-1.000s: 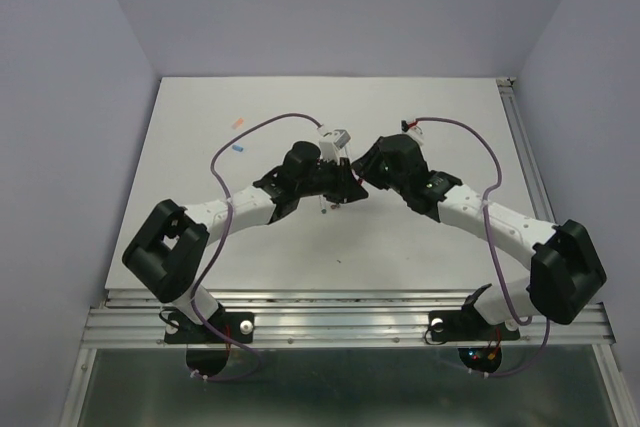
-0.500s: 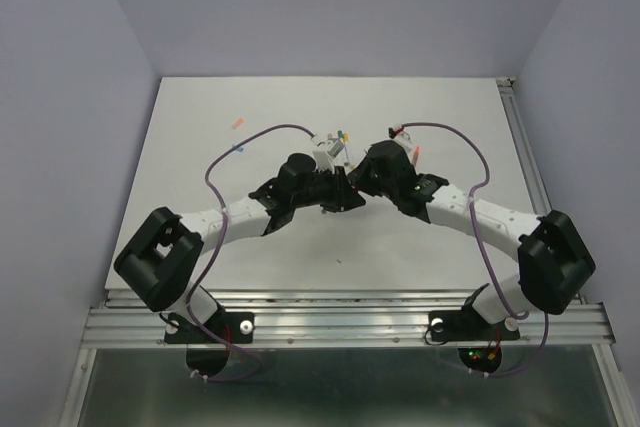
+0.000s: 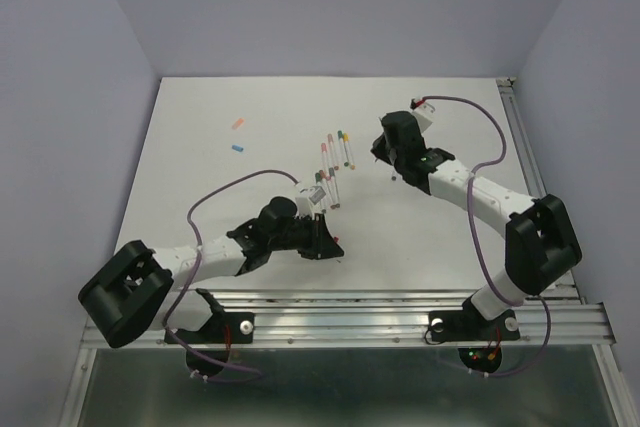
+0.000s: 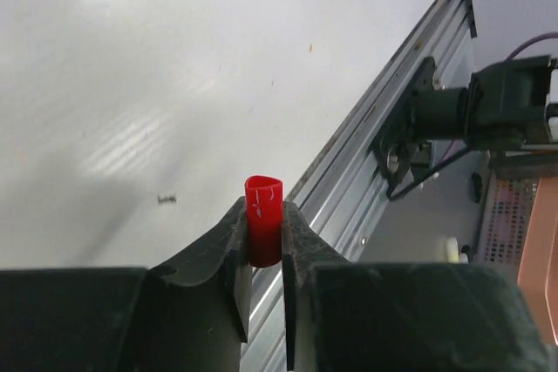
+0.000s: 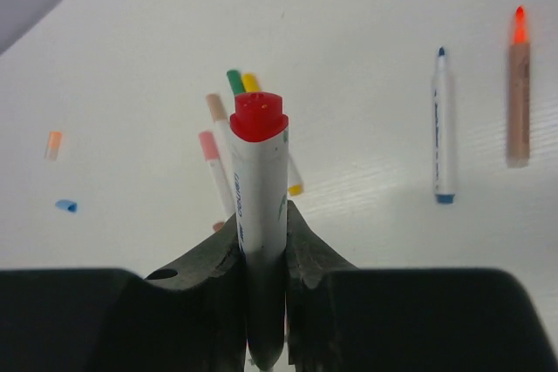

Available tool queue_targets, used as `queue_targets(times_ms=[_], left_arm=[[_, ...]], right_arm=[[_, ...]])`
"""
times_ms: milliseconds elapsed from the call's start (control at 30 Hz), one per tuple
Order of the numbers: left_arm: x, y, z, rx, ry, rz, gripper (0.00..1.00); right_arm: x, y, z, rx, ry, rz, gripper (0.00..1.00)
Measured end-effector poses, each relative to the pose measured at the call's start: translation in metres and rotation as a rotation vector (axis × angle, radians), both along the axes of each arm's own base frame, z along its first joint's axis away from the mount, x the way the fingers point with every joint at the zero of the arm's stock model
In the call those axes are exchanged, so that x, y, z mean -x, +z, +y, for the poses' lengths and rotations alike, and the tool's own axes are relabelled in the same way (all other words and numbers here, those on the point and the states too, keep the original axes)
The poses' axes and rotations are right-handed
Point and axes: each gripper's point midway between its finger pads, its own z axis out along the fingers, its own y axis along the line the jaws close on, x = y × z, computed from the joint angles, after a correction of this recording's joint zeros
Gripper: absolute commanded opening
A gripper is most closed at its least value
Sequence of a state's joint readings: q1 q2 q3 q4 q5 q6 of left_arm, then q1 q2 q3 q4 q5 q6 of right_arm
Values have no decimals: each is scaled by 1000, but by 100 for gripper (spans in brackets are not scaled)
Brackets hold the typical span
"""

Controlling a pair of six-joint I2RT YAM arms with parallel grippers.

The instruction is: Open the pen caps

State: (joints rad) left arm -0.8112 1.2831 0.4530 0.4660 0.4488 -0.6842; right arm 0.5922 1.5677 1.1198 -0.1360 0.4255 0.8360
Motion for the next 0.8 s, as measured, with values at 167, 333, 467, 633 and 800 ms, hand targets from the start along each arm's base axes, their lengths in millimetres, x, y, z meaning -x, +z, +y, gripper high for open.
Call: queue_targets(times_ms=[167,333,467,633,800], left_arm=[[17,-9,16,-22,9,55,0],[6,-2,15,-48,40,25,0],[-34,15,15,-115,126,-42,0],[-141,42,71,-198,439,-106,0],[-222,31,130,-371,658,-53,0]], right_arm=[[-21,12,-25,20,-53,-51,1],[-17,13,-9,8,37,-49,1],[-12,3,-14,58,50,-4,5],[-16,-37,-27,117,61,127,7],[-21,-87,-43,198,51,286,9]])
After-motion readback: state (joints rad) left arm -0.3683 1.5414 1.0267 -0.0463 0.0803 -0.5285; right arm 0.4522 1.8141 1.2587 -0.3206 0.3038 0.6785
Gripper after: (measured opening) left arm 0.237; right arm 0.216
